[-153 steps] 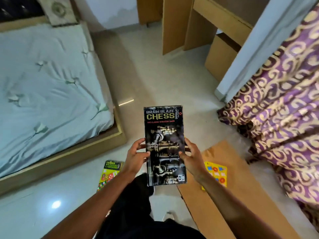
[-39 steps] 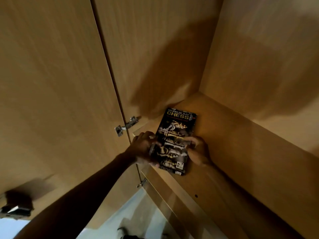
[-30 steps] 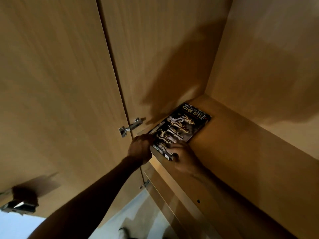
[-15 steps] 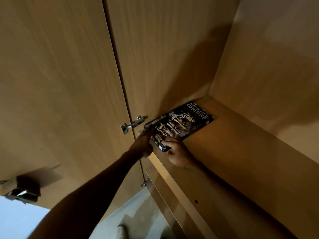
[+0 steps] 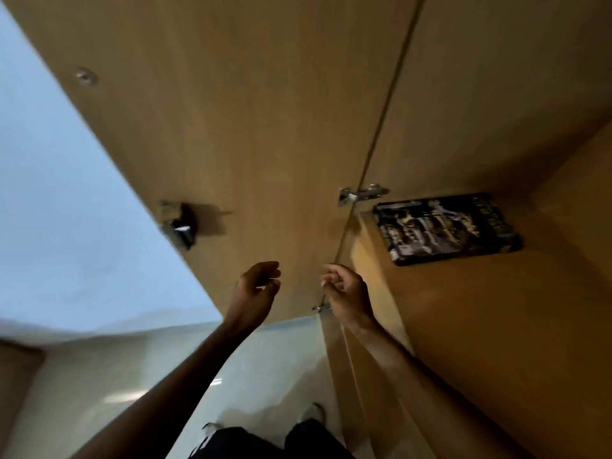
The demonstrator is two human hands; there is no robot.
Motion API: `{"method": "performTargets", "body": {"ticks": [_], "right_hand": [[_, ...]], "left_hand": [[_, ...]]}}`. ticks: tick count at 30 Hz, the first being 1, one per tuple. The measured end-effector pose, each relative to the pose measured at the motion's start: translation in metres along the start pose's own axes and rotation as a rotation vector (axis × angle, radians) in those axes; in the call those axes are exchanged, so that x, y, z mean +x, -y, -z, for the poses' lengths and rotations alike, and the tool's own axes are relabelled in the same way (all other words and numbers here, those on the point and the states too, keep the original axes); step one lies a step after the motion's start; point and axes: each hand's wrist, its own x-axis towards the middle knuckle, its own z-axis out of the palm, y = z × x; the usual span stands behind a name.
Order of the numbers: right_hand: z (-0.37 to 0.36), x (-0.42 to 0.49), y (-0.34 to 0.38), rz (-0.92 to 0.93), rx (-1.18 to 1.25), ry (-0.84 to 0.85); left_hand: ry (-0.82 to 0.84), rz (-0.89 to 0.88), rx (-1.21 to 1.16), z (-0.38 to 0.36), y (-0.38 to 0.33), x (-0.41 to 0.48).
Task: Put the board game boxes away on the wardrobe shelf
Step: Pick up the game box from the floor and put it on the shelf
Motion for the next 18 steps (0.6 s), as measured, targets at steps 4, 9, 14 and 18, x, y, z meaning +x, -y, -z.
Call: {"method": "performTargets", "body": {"ticks": [4,9,14,18], "right_hand": [[-0.079,-0.02,0.02,0.046,-0.046,0.197],[-0.184,-0.067,0.06,0.107,-0.035,0.418],[-0.303,-0.142,0.095,0.154,-0.047,0.667],[-0.395,-0.211,0.123,0.25,-0.093,0.859]], "left_hand": [[-0.181,0.112,-0.068,0.079,0.042,-0.057],[-0.405,0.231,-0.126,0.174,0.088,-0.137],[-0.587,0.299,-0.125,0.273,0.139,-0.228],[-0.804,0.349,-0.191,0.339,0.181,-0.305]]}}
